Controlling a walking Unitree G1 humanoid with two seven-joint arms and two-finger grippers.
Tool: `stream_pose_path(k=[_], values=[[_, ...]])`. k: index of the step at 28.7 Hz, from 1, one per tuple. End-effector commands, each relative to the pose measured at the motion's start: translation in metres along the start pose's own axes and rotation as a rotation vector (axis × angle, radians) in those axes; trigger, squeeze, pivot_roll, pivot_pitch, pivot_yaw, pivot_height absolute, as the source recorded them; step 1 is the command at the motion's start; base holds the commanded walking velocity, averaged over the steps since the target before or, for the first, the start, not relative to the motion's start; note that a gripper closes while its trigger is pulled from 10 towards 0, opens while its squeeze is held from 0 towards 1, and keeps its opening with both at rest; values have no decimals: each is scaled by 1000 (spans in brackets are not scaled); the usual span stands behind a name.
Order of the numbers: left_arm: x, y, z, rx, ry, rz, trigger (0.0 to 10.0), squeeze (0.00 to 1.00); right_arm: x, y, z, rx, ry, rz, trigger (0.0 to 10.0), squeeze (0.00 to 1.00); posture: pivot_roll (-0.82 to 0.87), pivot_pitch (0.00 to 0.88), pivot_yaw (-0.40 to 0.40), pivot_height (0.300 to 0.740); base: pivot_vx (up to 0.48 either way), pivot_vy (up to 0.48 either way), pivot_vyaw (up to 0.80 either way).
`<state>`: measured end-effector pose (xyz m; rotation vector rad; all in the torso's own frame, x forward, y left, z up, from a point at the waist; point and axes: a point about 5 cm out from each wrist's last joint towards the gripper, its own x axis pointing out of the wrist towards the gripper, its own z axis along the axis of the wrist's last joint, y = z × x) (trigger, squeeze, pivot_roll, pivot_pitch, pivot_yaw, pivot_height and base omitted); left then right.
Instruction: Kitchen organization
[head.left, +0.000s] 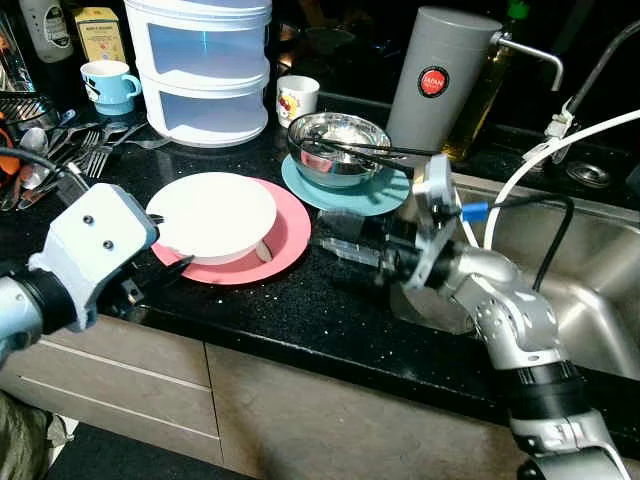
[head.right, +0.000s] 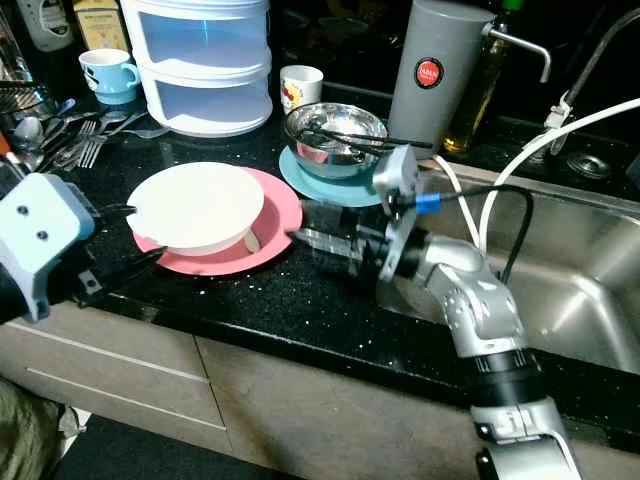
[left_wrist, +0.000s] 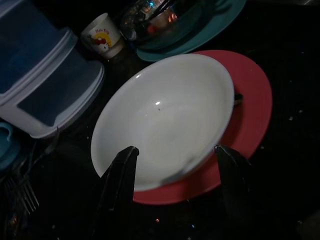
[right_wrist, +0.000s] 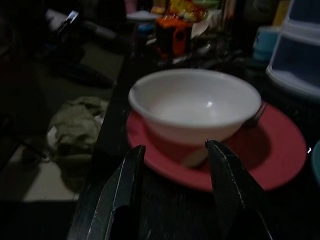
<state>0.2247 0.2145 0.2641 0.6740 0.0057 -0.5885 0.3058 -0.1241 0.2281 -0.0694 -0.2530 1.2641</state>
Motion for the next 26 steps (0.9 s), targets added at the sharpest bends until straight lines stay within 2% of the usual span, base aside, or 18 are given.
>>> stream_pose_path(k=[1, 5, 13, 19, 26], values=[[1, 0, 0, 29, 9, -30, 10000, 0, 0, 4, 2, -34, 14, 33, 10000, 0, 149, 0, -91, 740, 0, 0, 0], [8, 6, -7, 77, 33, -85, 10000, 0, -5, 17, 0, -28, 57, 136, 10000, 0, 137, 0, -86, 740, 0, 0, 0], [16, 19, -13, 115, 33, -104, 10000, 0, -5, 23, 0, -10, 55, 150, 10000, 0, 124, 0, -78, 740, 0, 0, 0], [23, 25, -21, 73, -5, -121, 10000, 0, -6, 25, 2, -3, 52, 156, 10000, 0, 112, 0, -78, 740, 0, 0, 0], [29, 24, -26, 52, 0, -186, 10000, 0, -7, 25, 4, -5, 54, 149, 10000, 0, 101, 0, -75, 740, 0, 0, 0]])
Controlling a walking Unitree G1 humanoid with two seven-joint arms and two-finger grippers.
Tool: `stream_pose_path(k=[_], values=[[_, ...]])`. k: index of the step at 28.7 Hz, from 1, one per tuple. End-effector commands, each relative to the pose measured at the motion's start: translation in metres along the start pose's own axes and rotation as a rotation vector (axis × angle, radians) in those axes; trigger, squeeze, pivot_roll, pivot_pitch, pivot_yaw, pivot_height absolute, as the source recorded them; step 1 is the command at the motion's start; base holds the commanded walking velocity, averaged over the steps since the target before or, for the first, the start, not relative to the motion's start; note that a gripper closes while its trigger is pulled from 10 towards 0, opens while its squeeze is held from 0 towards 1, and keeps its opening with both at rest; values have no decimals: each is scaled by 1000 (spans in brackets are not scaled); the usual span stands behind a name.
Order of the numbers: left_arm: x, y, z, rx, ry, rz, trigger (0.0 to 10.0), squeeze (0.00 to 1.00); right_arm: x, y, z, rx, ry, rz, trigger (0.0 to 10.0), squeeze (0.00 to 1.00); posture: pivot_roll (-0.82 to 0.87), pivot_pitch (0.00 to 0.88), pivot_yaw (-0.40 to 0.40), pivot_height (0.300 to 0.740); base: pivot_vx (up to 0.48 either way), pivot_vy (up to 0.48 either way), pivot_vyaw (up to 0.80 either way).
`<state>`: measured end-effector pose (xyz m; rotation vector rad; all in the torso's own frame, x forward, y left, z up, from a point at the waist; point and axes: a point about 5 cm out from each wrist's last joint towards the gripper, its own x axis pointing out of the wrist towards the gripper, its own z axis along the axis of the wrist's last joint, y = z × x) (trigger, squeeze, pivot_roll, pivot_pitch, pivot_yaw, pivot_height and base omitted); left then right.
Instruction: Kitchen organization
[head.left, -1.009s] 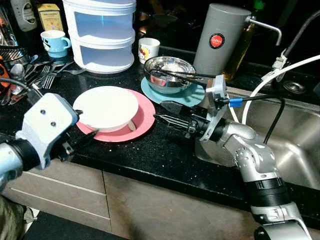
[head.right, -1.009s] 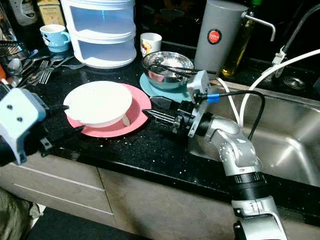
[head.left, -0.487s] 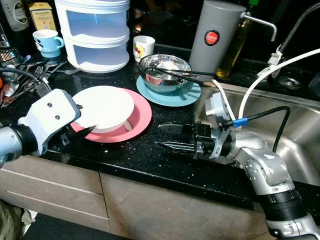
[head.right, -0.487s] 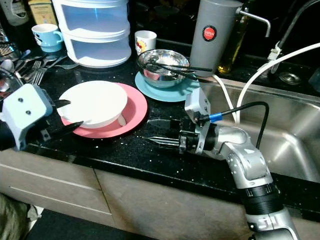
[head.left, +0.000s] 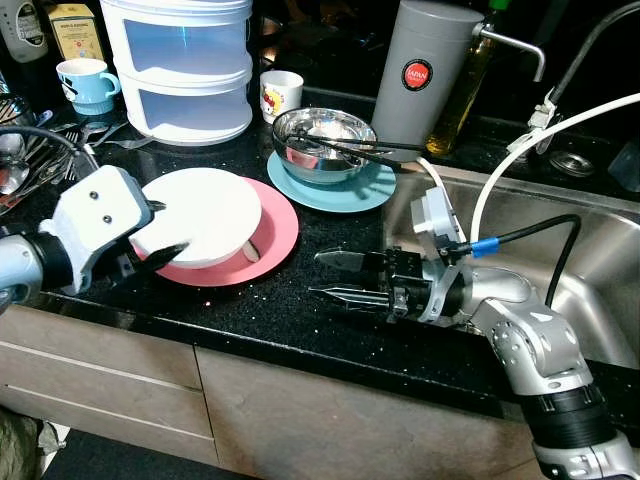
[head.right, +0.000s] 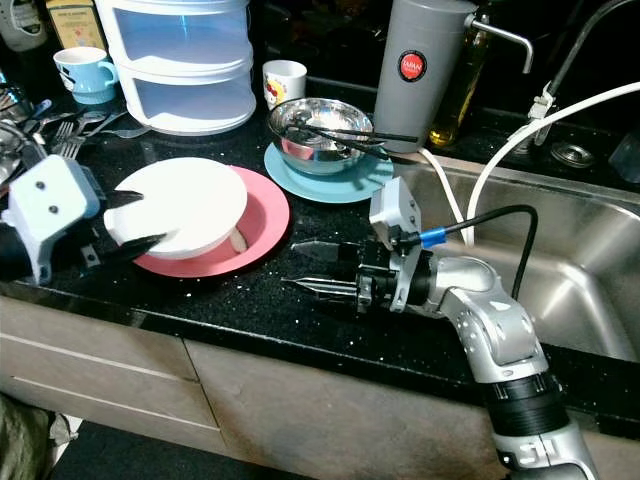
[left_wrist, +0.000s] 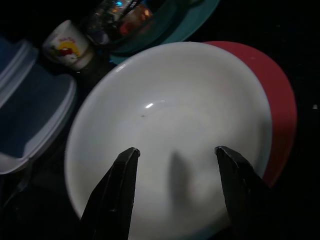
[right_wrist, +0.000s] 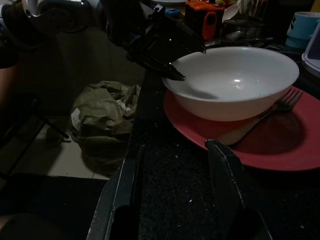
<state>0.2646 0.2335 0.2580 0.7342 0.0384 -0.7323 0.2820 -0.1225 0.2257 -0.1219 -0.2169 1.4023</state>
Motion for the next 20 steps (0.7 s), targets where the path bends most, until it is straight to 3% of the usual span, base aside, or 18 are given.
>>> stream_pose_path(k=[1, 4, 10, 14, 18, 19, 20], values=[[4, -4, -3, -6, -2, -39, 10000, 0, -1, 2, 1, 1, 10, 6, 10000, 0, 101, 0, -75, 740, 0, 0, 0], [8, -4, 2, -3, -23, -81, 10000, 0, -2, 1, 3, 0, 8, -4, 10000, 0, 97, 0, -72, 740, 0, 0, 0], [5, 13, 33, 35, -158, -25, 10000, 0, -2, 1, 3, 2, 2, -15, 10000, 0, 94, 0, -69, 740, 0, 0, 0], [2, 14, 47, 34, -221, -51, 10000, 0, -2, 1, 3, 3, 1, -19, 10000, 0, 99, 0, -71, 740, 0, 0, 0], [3, 7, 44, 39, -175, -108, 10000, 0, -2, 0, 3, 1, 1, -24, 10000, 0, 103, 0, -71, 740, 0, 0, 0], [4, 1, 30, 64, -74, -132, 10000, 0, -1, -1, 3, 0, 1, -28, 10000, 0, 103, 0, -71, 740, 0, 0, 0], [5, -1, 25, 59, -38, -144, 10000, 0, -2, -1, 3, 0, 1, -32, 10000, 0, 103, 0, -71, 740, 0, 0, 0]])
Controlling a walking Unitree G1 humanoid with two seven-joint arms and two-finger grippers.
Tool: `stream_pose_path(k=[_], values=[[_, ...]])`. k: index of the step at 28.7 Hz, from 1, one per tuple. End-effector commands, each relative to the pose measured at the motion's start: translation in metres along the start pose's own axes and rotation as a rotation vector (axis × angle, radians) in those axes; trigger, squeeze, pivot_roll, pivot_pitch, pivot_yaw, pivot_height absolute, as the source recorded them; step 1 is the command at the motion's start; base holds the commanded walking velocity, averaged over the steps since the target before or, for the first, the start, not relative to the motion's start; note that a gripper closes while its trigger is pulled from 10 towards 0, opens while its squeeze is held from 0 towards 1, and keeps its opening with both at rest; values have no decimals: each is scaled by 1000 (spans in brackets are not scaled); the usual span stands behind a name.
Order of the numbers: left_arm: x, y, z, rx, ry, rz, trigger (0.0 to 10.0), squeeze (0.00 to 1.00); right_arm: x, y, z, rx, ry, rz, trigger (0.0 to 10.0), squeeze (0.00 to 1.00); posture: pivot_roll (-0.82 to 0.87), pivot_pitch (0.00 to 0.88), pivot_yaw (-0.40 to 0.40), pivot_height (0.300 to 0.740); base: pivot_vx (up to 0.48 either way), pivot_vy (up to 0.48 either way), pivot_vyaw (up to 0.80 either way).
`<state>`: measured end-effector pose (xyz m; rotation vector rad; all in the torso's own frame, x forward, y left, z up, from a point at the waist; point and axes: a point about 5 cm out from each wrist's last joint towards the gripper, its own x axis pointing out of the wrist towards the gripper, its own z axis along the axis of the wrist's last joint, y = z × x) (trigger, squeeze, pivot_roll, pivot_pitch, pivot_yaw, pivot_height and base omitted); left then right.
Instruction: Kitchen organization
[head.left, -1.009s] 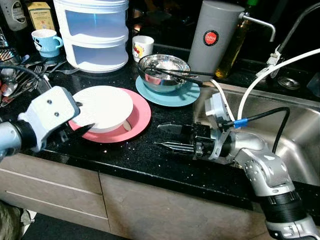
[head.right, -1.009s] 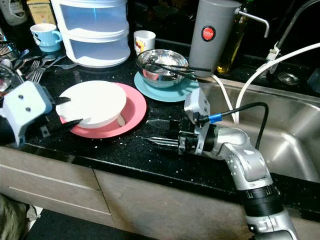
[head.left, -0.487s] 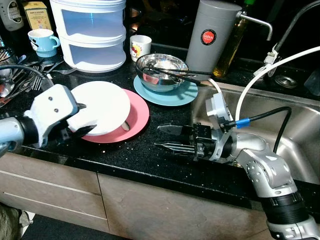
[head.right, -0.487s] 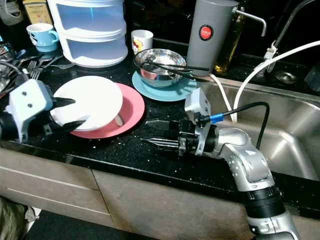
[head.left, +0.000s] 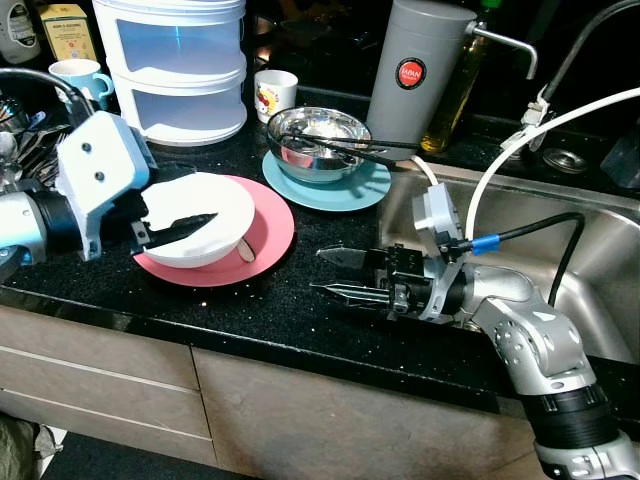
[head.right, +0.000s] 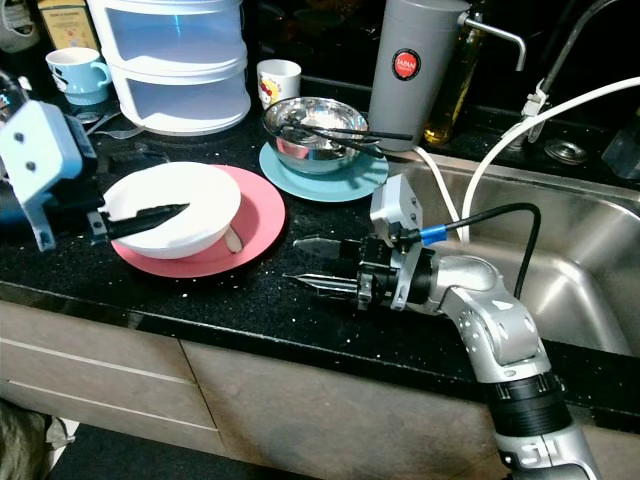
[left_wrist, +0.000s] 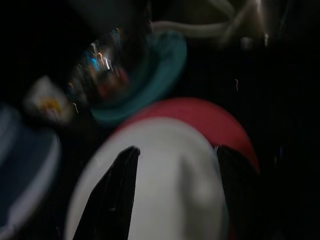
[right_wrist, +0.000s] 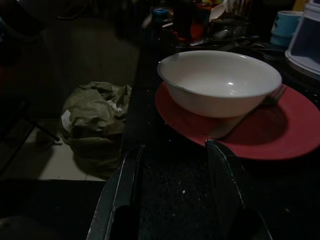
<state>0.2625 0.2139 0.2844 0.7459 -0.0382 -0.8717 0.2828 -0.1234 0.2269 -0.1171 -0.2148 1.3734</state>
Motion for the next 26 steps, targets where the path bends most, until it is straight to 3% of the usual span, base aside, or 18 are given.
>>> stream_pose_path(k=[1, 18, 26], values=[[1, -7, -11, -5, 85, -52, 10000, 0, -1, 0, 1, -3, 0, -4, 10000, 0, 103, 0, -71, 740, 0, 0, 0], [0, -17, -26, -103, 147, -130, 10000, 0, -1, -1, 3, -6, -1, -24, 10000, 0, 93, 0, -64, 740, 0, 0, 0], [5, -15, -30, -98, 162, -98, 10000, 0, -2, -2, 4, -7, -1, -33, 10000, 0, 88, 0, -64, 740, 0, 0, 0]])
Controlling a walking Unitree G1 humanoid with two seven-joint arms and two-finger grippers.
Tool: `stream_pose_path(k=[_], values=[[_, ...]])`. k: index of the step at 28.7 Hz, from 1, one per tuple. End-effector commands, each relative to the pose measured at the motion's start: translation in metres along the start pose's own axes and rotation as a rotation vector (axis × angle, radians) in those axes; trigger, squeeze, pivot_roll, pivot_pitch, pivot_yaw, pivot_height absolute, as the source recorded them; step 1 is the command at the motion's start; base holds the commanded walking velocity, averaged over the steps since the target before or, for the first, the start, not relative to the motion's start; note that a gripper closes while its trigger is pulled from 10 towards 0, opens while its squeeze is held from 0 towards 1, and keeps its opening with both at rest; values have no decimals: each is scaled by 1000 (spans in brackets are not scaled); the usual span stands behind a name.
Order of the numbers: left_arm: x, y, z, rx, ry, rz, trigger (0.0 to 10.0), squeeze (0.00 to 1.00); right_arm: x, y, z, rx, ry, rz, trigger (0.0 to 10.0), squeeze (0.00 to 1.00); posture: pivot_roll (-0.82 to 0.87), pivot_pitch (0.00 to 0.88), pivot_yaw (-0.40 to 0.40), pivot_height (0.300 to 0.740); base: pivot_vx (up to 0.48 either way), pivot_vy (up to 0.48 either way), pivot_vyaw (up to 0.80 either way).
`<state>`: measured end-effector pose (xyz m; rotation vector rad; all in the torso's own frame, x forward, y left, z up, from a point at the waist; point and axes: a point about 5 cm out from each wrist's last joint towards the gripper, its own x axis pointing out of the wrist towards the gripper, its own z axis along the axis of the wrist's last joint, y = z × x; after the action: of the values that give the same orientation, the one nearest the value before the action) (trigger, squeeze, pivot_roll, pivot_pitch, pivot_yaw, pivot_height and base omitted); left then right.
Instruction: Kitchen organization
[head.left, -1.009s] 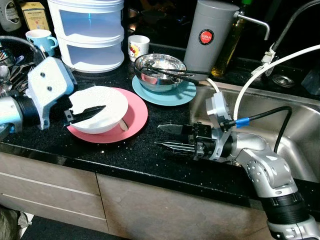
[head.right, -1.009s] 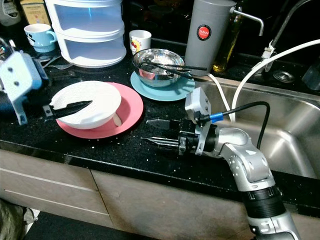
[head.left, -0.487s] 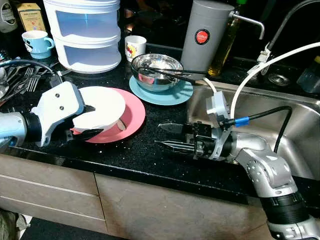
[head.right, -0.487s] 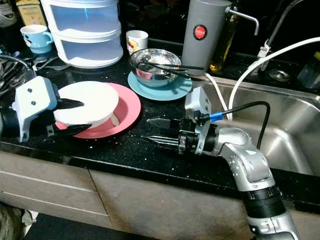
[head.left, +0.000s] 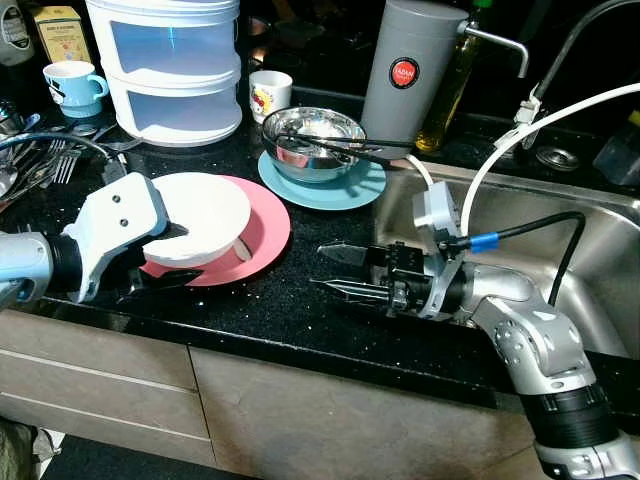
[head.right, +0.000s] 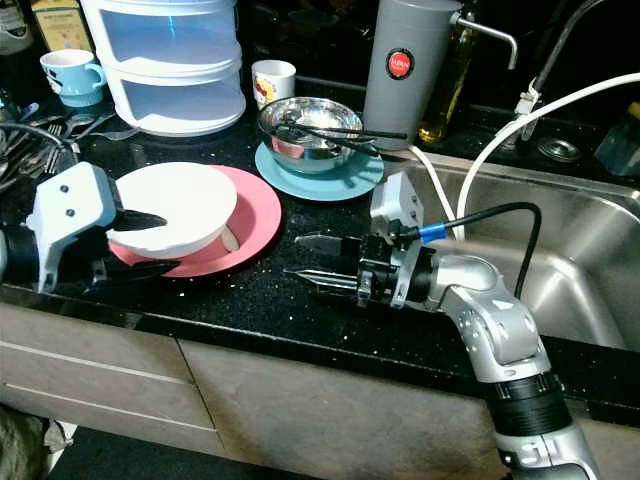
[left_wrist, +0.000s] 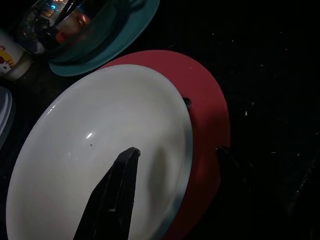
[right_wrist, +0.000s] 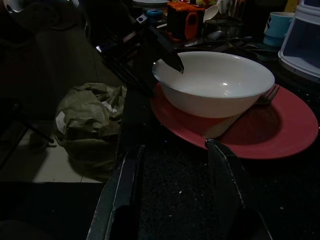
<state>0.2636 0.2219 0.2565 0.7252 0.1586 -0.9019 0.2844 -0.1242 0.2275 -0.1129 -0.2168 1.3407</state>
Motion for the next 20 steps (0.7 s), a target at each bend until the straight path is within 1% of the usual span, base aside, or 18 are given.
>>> stream_pose_path(k=[1, 2, 3, 4, 5, 7, 8, 15, 20], values=[[3, -1, -4, -8, 23, -5, 10000, 0, -2, 0, 3, -6, -1, -1, 10000, 0, 88, 0, -64, 740, 0, 0, 0], [4, -1, -6, -5, 38, -5, 10000, 0, -2, 0, 3, -4, -2, 1, 10000, 0, 88, 0, -64, 740, 0, 0, 0], [4, -1, -8, 0, 53, -3, 7608, 0, -1, 1, 3, -2, -3, 3, 10000, 0, 88, 0, -64, 740, 0, 0, 0], [4, -1, -9, 3, 62, -3, 7608, 0, -1, 1, 3, -1, -4, 5, 10000, 0, 90, 0, -63, 740, 0, 0, 0], [4, 0, -10, 3, 66, 3, 5137, 0, -1, 2, 3, 1, -4, 8, 10000, 0, 90, 0, -63, 740, 0, 0, 0], [4, 0, -12, 5, 76, 5, 2078, 0, 0, 3, 3, 5, -4, 16, 10000, 0, 90, 0, -62, 740, 0, 0, 0], [4, 0, -12, 3, 77, 3, 0, 0, 0, 3, 3, 7, -5, 18, 10000, 0, 90, 0, -61, 740, 0, 0, 0], [7, -3, -14, -5, 77, -11, 0, 0, 0, 4, 4, 9, -10, 20, 10000, 0, 90, 0, -58, 740, 0, 0, 0], [8, -3, -13, 1, 73, 2, 0, 0, 0, 4, 4, 10, -12, 18, 10000, 0, 92, 0, -56, 740, 0, 0, 0]])
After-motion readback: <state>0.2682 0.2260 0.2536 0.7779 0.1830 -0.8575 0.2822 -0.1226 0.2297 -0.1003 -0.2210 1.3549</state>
